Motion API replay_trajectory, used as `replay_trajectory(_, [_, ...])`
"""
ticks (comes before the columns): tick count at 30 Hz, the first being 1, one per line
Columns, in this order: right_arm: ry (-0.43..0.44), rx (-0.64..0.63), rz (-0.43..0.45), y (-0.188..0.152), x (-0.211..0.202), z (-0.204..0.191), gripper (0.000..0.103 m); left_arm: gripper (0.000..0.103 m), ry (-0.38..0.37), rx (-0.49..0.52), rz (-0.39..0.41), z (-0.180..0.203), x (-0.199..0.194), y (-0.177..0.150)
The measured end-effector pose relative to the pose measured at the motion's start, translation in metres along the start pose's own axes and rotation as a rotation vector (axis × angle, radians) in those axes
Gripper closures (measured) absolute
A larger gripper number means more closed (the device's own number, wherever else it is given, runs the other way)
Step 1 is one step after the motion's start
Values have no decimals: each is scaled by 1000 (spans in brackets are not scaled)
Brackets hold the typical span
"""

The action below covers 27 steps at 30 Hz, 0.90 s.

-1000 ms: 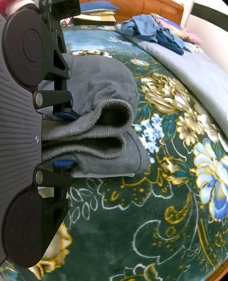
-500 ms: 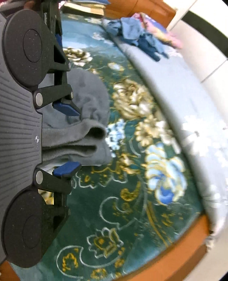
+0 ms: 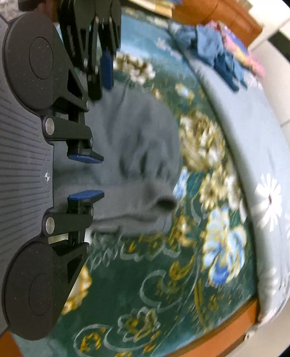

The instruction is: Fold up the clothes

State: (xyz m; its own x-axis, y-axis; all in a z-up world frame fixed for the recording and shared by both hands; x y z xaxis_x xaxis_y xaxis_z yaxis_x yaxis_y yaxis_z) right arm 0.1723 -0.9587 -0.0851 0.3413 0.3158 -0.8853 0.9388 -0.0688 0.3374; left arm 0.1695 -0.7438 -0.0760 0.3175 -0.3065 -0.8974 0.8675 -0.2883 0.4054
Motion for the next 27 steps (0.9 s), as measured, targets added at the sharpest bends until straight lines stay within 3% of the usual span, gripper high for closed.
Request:
replay_trajectory(4, [8, 91, -23, -4, 10, 13, 79, 74, 6, 10, -13, 0, 6, 2])
replay_trajectory(10, [2, 55, -13, -7, -2, 4, 79, 72, 7, 6, -7, 0, -13, 5])
replay_trajectory(12, [7, 47, -1, -6, -11, 0, 79, 70, 19, 1, -4, 1, -25, 5])
replay_trajectory(14, [0, 34, 2, -5, -18, -5, 79, 60, 41, 1, -7, 3, -38, 4])
replay_trajectory(20, [-6, -12, -6, -15, -34, -32, 58, 44, 65, 32, 8, 17, -72, -6])
replay_trajectory(22, [2, -36, 3, -20, -40, -44, 42, 36, 67, 46, 14, 22, -82, -10])
replay_trajectory(24, [12, -40, 16, -23, -47, -54, 37, 31, 71, 64, 39, 22, -94, -14])
replay_trajectory(25, [17, -40, 23, -25, -50, -59, 29, 28, 73, 74, 53, 21, -100, -16])
replay_trajectory(27, [20, -51, 41, -28, -55, -69, 27, 22, 76, 92, 83, 20, -112, -19])
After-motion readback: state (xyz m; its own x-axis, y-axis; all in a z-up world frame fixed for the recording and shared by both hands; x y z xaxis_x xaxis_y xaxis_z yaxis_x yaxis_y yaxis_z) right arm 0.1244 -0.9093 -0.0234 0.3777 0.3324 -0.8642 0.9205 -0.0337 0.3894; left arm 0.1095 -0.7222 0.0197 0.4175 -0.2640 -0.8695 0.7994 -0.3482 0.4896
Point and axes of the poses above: each gripper's, at about its wrist camera, not at the fingertips, and x roughly the way its jaws point, z to its right, y to its top, the point moved 1 cm from there along x, roughly the way its jaws point, and after that the axes turned 1 degree about -y, right-handed, at the moved point
